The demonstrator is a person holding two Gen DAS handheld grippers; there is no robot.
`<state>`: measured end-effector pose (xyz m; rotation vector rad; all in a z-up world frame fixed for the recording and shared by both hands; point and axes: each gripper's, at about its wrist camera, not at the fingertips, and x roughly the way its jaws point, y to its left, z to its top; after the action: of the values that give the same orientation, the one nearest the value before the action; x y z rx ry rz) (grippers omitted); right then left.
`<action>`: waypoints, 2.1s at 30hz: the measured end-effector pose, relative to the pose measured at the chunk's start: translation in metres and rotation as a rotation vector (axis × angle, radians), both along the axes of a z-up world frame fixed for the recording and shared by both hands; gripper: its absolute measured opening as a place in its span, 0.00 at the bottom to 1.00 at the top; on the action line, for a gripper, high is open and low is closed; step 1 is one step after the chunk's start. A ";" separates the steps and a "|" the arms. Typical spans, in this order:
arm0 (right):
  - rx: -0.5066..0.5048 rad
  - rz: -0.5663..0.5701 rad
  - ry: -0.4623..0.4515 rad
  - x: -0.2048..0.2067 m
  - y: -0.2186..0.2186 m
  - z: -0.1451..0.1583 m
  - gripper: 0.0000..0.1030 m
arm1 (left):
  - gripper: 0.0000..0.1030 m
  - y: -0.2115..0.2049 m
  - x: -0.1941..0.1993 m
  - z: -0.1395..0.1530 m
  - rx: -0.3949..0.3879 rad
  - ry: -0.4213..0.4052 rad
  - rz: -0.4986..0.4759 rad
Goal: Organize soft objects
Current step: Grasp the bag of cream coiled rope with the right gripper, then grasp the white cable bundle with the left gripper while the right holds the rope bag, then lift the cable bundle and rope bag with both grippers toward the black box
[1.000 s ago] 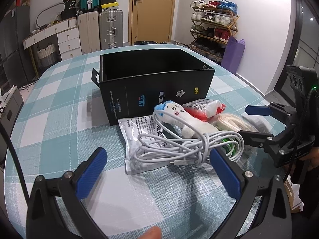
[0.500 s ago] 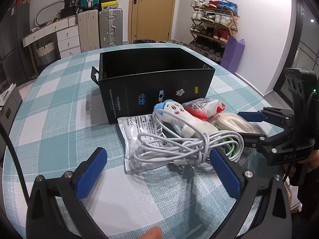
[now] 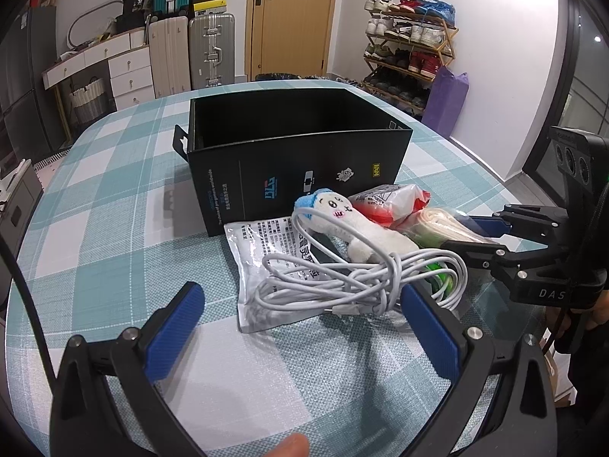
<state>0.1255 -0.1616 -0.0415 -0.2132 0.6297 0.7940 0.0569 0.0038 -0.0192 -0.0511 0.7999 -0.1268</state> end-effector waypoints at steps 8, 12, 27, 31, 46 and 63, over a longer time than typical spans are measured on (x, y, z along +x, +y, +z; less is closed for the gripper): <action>-0.001 -0.004 -0.001 0.001 -0.002 0.000 0.39 | 0.98 -0.003 0.007 0.000 -0.005 0.020 -0.015; -0.001 -0.001 -0.003 0.001 -0.003 0.000 0.39 | 0.91 -0.006 0.005 0.001 -0.004 0.008 -0.043; 0.005 -0.002 -0.012 0.001 -0.004 0.000 0.39 | 0.65 -0.007 -0.005 0.008 -0.014 -0.049 -0.068; 0.010 -0.001 -0.023 -0.001 -0.005 0.002 0.39 | 0.65 -0.003 -0.006 0.008 -0.022 -0.057 -0.060; 0.021 -0.053 -0.070 0.000 -0.023 0.015 0.39 | 0.65 0.006 -0.015 0.023 -0.038 -0.115 -0.024; 0.093 -0.069 -0.135 -0.016 -0.028 0.045 0.39 | 0.65 0.022 -0.021 0.055 -0.046 -0.204 0.039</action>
<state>0.1093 -0.1894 0.0037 -0.1576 0.4696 0.7339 0.0359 0.0259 0.0355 -0.0963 0.5923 -0.1112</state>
